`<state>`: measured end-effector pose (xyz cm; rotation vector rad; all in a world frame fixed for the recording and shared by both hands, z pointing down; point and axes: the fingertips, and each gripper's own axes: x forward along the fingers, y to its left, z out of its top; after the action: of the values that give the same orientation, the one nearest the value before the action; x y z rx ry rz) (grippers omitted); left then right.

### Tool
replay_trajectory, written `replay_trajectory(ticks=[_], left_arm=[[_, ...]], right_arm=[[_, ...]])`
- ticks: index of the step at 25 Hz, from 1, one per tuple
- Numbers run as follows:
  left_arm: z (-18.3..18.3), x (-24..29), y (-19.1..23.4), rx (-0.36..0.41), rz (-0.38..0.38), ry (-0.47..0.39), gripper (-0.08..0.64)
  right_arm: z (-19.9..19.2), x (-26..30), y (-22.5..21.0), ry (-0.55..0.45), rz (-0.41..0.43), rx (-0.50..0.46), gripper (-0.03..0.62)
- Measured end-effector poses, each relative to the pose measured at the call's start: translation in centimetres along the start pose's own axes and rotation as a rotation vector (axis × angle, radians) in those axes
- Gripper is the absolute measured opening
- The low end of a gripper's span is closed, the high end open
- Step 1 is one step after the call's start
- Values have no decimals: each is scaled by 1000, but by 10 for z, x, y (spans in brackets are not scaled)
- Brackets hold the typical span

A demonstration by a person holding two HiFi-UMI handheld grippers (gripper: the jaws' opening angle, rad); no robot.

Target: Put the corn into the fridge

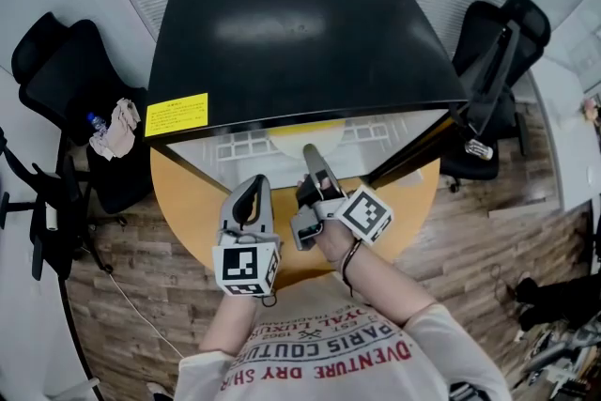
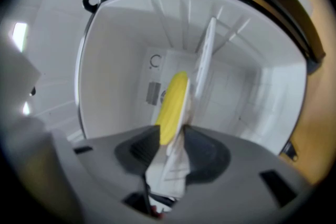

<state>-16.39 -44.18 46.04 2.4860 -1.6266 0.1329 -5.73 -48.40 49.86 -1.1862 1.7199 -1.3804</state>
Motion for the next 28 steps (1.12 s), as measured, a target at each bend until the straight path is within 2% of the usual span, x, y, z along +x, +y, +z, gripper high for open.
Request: replay_trajectory(ticks=[5,7,10,11,12,13,15,20,25,28], left_arm=[[0,-3,-3,-3,-3,-3,29],[1,-6,-6,-4,-8,-10,29],[2,-12,-10,-5,-13,-18,29],[2,-15,-11,-5,-16,-19,29],[1,-18,-12,-4,-18,-20,29],[1,-22,-12,-1,-20,-22,29],[-1,-29,-13,6,-19,-26,29],[-8,-44,-15,21,-17,-15,29],[-6,-54,-16,58,-30,-23,29],[-9,-59,-15,99,-29,-21,29]], right_arm=[[-6,-1,15,73,108,-62,230],[-13,-9,16,99,124,-51,230],[-26,-23,17,145,145,-85,230],[-31,-28,16,164,139,-107,210],[-35,-34,14,179,128,-135,126],[-38,-40,13,188,115,-172,67],[-42,-51,14,197,103,-286,38],[-33,-72,34,142,131,-629,29],[-32,-85,54,119,135,-1024,31],[-34,-89,56,112,127,-1165,31]])
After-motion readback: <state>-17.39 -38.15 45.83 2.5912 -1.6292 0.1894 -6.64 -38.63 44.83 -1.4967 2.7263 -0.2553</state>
